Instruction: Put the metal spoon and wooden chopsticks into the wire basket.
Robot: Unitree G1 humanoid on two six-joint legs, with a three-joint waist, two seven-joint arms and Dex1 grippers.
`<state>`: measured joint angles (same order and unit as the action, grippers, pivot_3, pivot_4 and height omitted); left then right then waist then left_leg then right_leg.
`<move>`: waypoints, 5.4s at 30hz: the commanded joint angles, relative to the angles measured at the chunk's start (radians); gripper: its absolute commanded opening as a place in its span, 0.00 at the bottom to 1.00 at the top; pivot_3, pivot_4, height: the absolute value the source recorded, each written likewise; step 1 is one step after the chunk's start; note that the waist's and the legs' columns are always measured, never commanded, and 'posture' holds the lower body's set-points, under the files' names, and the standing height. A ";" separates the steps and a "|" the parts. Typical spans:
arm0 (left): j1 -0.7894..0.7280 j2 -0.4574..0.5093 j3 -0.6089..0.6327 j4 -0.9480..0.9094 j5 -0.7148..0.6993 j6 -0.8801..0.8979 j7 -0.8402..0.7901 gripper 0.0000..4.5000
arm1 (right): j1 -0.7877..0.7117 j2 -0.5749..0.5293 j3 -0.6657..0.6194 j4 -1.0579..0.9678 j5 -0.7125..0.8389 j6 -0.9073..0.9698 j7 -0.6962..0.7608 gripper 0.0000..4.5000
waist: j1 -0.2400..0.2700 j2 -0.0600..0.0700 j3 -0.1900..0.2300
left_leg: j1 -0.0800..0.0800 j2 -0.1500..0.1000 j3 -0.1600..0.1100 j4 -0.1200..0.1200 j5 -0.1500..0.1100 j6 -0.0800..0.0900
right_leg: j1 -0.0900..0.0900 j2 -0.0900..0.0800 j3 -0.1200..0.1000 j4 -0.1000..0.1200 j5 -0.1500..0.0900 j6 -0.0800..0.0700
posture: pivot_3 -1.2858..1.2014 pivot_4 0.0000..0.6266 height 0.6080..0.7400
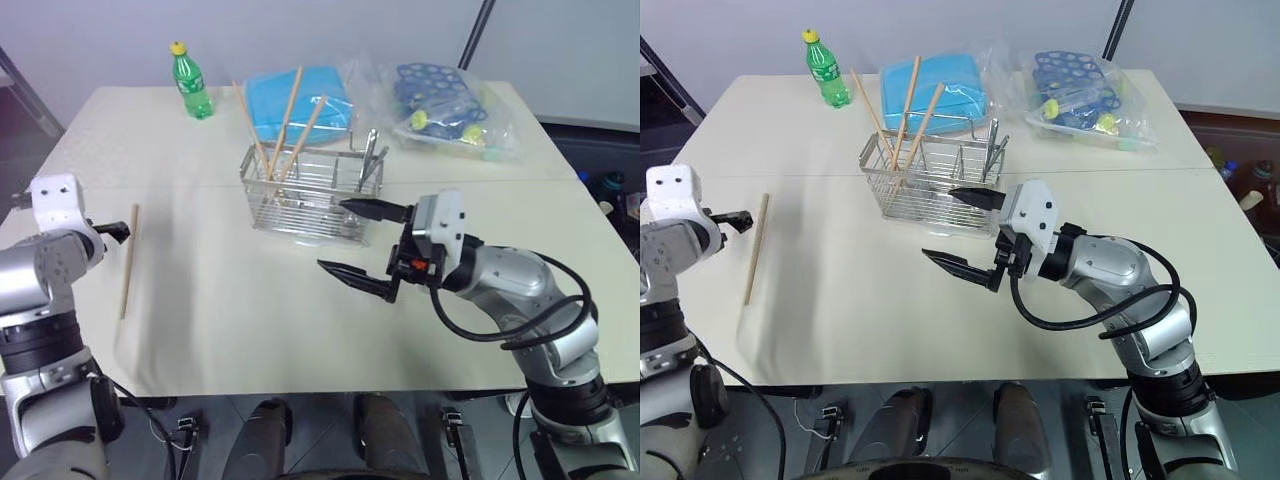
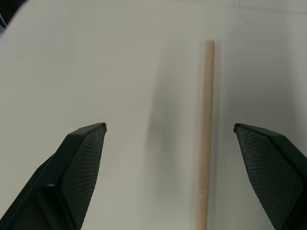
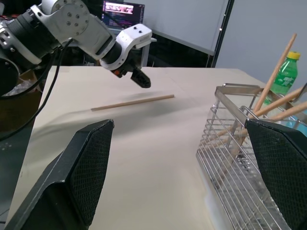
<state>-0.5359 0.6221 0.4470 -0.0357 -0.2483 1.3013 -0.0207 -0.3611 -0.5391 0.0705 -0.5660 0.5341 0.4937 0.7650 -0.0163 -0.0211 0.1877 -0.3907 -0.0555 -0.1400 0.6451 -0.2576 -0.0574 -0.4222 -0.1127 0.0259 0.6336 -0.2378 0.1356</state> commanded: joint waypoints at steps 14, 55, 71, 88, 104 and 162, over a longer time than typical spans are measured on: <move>-0.029 -0.007 0.009 0.081 0.023 0.050 -0.015 0.99 | 0.028 -0.067 -0.062 -0.105 0.137 0.079 0.024 1.00 | 0.002 0.000 0.000 | 0.000 0.000 0.000 0.000 0.000 0.000 | 0.000 0.000 0.000 0.000 0.000 0.000 | 0.52 0.24 1.00; -0.217 -0.043 -0.038 0.141 0.017 -0.294 -0.107 0.00 | 0.048 -0.082 -0.065 -0.045 0.095 0.032 -0.011 1.00 | 0.010 -0.002 0.000 | -0.001 0.000 0.000 0.000 0.000 0.000 | 0.000 -0.001 0.000 -0.001 0.000 0.000 | 0.52 0.24 1.00; -0.559 -0.173 -0.162 0.338 -0.179 -0.724 -0.538 0.00 | 0.051 0.013 -0.004 -0.058 0.013 0.000 -0.091 1.00 | -0.002 -0.003 0.000 | -0.001 -0.001 0.001 0.000 0.000 0.000 | 0.000 -0.001 0.000 -0.002 0.000 0.001 | 0.52 0.24 1.00; -0.486 -0.274 -0.235 0.271 -0.228 -0.798 -0.637 0.00 | 0.046 0.059 -0.069 -0.051 -0.023 -0.007 -0.199 1.00 | -0.002 -0.003 0.000 | -0.001 0.000 0.001 0.000 0.000 0.000 | 0.000 -0.001 0.000 -0.002 0.000 0.001 | 0.52 0.24 1.00; -0.335 -0.344 -0.274 0.201 -0.163 -0.946 -0.534 0.00 | -0.012 0.088 -0.075 -0.001 -0.043 -0.030 -0.259 1.00 | -0.001 -0.003 0.000 | -0.001 -0.001 0.001 0.000 0.000 0.000 | 0.000 -0.001 0.000 -0.002 0.000 0.001 | 0.52 0.24 1.00; 0.139 -0.012 -0.100 -0.432 -0.421 -0.471 -0.509 0.99 | 0.109 -0.022 -0.152 -0.110 0.119 0.095 -0.183 1.00 | 0.003 -0.002 0.000 | -0.001 0.000 0.000 0.000 0.000 0.001 | 0.001 0.000 0.000 -0.002 0.000 0.000 | 0.52 0.24 1.00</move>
<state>-0.4069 0.6204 0.2979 -0.4019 -0.6253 0.8074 -0.5698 -0.2552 -0.5560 -0.0650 -0.6335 0.6345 0.5974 0.5786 -0.0129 -0.0230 0.1879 -0.3916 -0.0554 -0.1394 0.6454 -0.2580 -0.0569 -0.4211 -0.1131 0.0260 0.6313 -0.2376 0.1361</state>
